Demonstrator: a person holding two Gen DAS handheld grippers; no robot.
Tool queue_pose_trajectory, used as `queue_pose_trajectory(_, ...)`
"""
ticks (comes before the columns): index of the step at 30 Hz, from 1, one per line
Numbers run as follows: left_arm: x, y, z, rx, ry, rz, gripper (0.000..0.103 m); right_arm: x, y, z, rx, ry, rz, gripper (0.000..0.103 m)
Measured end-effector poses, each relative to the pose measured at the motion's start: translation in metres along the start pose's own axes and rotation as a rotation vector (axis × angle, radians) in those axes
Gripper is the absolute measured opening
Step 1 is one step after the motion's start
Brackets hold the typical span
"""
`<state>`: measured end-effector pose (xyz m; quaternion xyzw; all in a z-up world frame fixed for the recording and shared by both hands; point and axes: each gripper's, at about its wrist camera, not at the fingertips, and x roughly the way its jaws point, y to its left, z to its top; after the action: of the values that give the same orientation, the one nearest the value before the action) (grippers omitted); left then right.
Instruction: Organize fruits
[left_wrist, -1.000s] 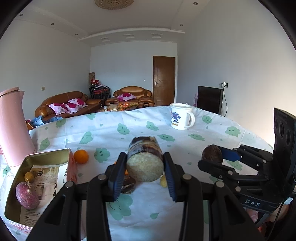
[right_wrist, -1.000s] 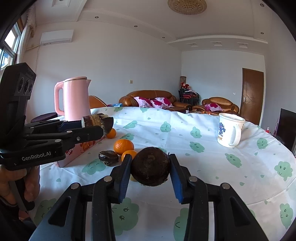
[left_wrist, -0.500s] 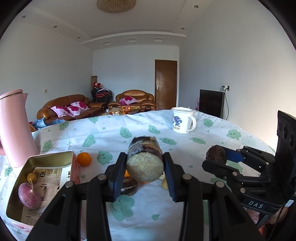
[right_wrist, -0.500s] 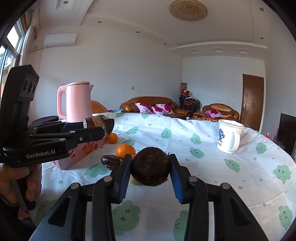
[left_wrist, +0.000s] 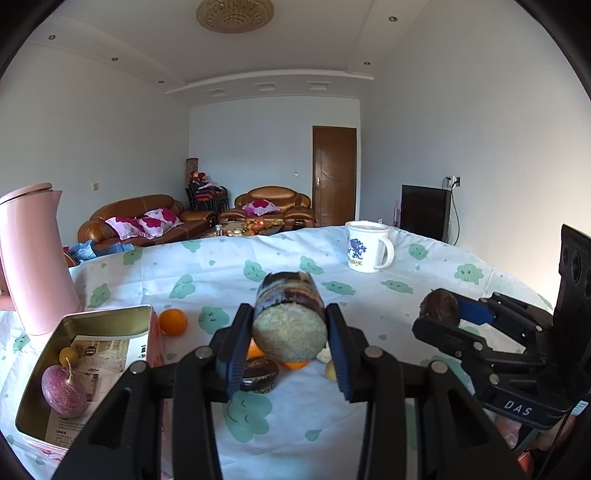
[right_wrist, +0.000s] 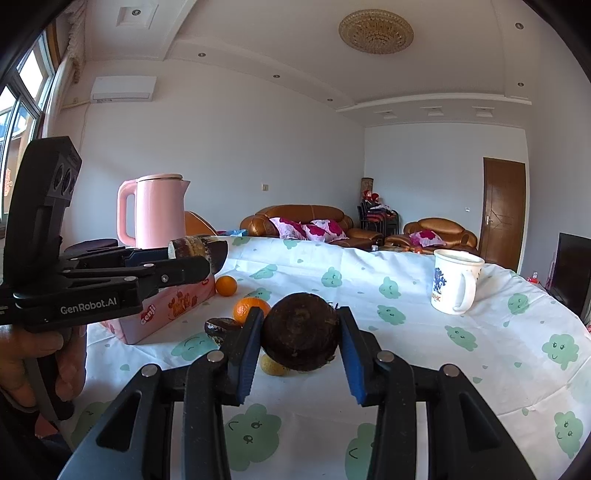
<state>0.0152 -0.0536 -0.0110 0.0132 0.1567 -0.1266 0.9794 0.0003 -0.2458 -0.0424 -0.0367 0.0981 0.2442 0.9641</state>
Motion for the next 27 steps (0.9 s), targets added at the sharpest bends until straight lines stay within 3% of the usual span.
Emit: queue_pose_trajectory(27, -0.008, 0.007, 0.003, -0.01, 0.002, 0.034, 0.041, 0.008, -0.01, 0.017, 0.062, 0.021, 0.041, 0.042)
